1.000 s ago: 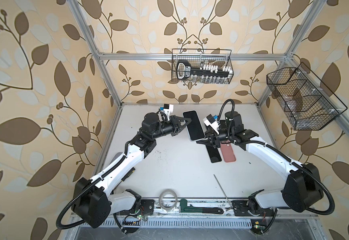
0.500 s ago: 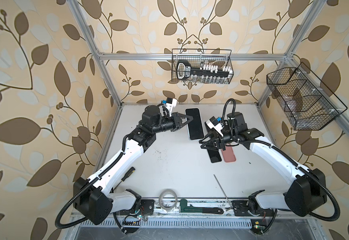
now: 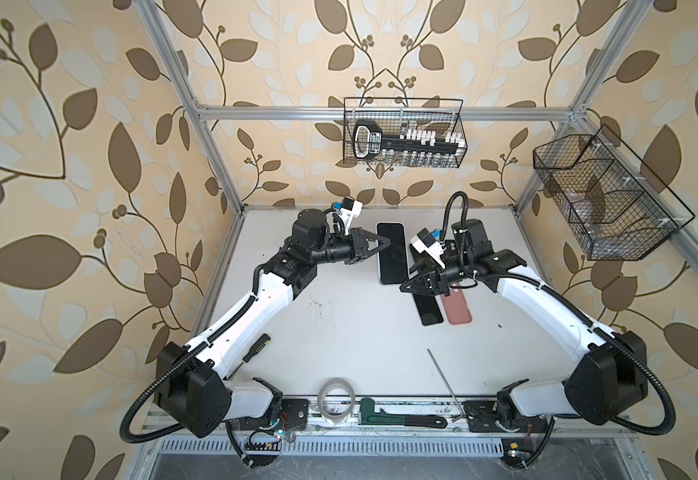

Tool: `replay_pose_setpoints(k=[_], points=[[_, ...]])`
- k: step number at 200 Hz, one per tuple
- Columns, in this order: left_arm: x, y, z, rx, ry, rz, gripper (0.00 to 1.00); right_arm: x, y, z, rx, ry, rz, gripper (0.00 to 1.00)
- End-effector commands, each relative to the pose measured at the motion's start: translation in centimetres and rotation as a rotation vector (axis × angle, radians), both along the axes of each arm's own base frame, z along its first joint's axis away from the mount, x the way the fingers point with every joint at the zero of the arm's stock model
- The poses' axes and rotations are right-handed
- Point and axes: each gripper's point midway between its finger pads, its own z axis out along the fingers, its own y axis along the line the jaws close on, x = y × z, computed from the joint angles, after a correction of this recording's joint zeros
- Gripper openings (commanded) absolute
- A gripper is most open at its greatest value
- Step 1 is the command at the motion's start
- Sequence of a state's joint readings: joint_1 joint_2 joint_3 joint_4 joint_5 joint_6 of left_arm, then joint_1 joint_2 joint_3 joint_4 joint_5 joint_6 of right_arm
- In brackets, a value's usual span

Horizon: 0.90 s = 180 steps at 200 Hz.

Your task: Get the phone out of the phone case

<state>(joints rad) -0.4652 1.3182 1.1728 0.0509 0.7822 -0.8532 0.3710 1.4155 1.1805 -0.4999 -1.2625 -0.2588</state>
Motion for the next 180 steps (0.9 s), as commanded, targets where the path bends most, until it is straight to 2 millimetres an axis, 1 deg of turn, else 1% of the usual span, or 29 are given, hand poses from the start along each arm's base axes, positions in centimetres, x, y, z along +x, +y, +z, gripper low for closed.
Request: replay_pose_setpoints(k=[1, 18, 52, 58, 69, 101, 124, 146, 180], points=[[-1.31, 0.16, 3.67, -0.046, -0.124, -0.029, 0.00, -0.10, 0.33, 1.09, 0.031, -0.045, 0.037, 0.25], [-1.26, 0.15, 3.66, -0.045, -0.122, -0.028, 0.00, -0.14, 0.34, 1.04, 0.032, -0.045, 0.040, 0.22], [-1.08, 0.15, 3.71, -0.044, -0.122, -0.022, 0.00, -0.36, 0.25, 0.94, 0.028, -0.043, 0.041, 0.23], [-1.05, 0.11, 3.65, -0.044, -0.118, -0.021, 0.00, -0.30, 0.25, 0.84, 0.025, -0.040, 0.039, 0.24], [-1.04, 0.10, 3.68, -0.047, -0.118, -0.020, 0.00, -0.30, 0.21, 0.77, 0.022, -0.039, 0.037, 0.30], [-0.99, 0.16, 3.78, -0.050, -0.118, -0.015, 0.00, -0.52, 0.11, 0.81, 0.024, -0.042, 0.038, 0.30], [-1.08, 0.22, 3.93, -0.052, -0.121, -0.013, 0.00, -0.49, 0.05, 0.73, 0.023, -0.037, 0.036, 0.23], [-1.08, 0.33, 3.95, -0.052, -0.119, -0.007, 0.00, -0.55, 0.06, 0.67, 0.024, -0.036, 0.039, 0.19], [-1.12, 0.37, 4.10, -0.056, -0.118, -0.005, 0.00, -0.59, -0.01, 0.80, 0.025, -0.043, 0.036, 0.15]])
